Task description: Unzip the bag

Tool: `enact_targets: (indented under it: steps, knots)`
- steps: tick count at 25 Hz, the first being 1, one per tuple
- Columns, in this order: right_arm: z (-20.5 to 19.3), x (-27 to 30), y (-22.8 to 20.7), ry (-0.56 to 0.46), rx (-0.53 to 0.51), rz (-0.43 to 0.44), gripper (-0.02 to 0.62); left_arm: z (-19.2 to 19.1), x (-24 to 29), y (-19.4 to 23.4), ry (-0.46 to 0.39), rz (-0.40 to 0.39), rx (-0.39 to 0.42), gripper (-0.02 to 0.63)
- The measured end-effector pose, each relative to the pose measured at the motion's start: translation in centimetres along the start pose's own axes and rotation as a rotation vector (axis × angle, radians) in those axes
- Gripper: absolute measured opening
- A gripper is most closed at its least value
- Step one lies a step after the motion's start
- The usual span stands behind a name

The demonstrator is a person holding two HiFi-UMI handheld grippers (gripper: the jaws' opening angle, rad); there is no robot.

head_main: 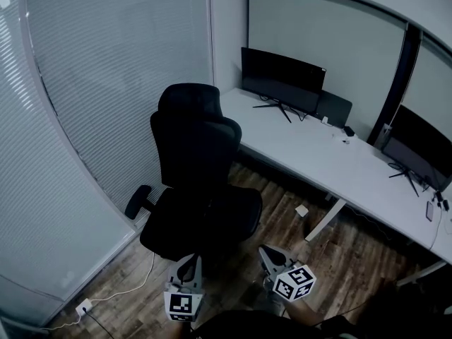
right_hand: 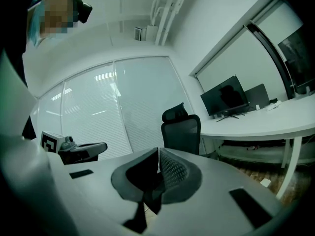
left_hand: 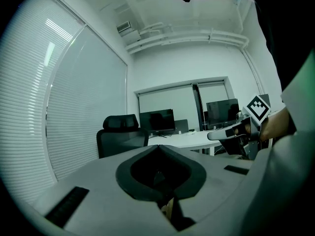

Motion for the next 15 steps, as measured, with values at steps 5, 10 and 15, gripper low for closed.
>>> enact_targets:
  steps: [5, 10, 15]
  knots:
    - [0.1, -0.5, 0.7, 0.0, -0.013, 0.013, 0.044, 0.1, -0.8, -0.5, 0.002, -0.001, 0.0, 0.02]
    - [0.3, -0.8, 0.8, 0.0, -0.024, 0.027, 0.044, 0.2, -1.0, -1.0, -0.002, -0.004, 0.012, 0.019]
    - [0.3, -1.0, 0.9, 0.002, -0.025, 0.034, 0.044, 0.3, -0.9, -1.6, -0.001, -0.011, 0.011, 0.018]
Point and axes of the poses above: the fingertips, and each gripper's own axes: x forward along the fingers, y to its left, z out of its top, the point moved 5 cm from there along -x, backward along the fingers, and after that the axes turned 12 degrees about -z, right-handed, at the moved point
